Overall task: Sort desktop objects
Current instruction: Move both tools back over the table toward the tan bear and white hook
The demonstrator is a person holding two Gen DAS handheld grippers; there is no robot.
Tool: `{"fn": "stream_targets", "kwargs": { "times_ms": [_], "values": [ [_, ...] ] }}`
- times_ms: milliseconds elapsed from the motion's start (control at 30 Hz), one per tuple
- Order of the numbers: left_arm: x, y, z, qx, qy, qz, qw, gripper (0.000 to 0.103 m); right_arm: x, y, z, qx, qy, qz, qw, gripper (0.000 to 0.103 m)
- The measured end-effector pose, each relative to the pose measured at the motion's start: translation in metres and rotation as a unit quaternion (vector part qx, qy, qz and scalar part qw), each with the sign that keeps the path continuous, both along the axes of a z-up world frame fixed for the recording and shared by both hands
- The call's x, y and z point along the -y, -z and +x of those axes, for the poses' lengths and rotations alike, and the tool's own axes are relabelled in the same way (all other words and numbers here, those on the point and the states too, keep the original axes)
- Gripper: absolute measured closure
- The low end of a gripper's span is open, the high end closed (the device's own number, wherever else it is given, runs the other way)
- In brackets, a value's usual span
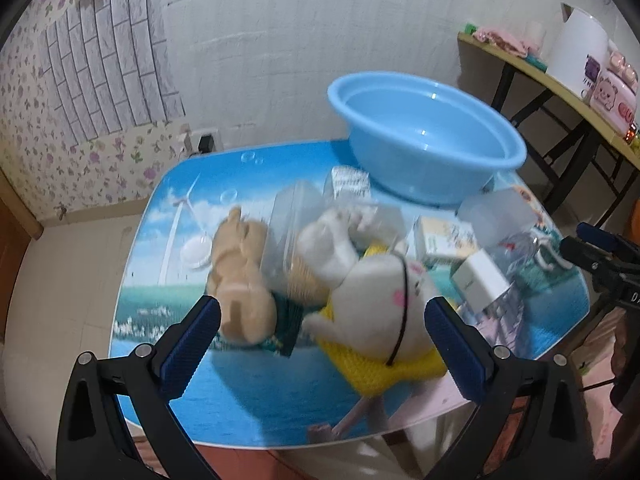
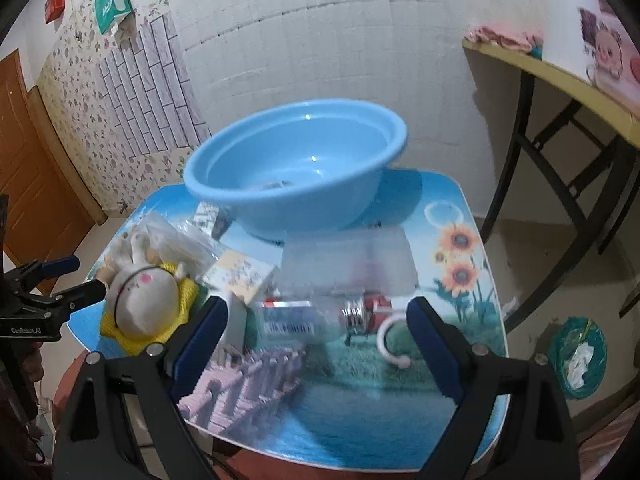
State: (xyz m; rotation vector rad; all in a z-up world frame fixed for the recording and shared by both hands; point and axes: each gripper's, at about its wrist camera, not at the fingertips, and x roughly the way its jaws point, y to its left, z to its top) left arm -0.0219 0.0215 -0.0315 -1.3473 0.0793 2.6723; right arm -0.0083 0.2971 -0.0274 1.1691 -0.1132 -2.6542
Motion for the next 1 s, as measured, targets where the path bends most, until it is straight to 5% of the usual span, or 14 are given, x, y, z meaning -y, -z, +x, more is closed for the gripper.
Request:
{"fn": "stream_targets", "kwargs": {
  "times_ms": [1000],
  "values": [
    [0.058, 0.027, -0.002, 0.019, -0.055, 0.016, 0.9982, 0.001, -0.051, 0.046, -0.004, 0.042, 0.081, 0.021, 0.996, 0.011]
  ]
}}
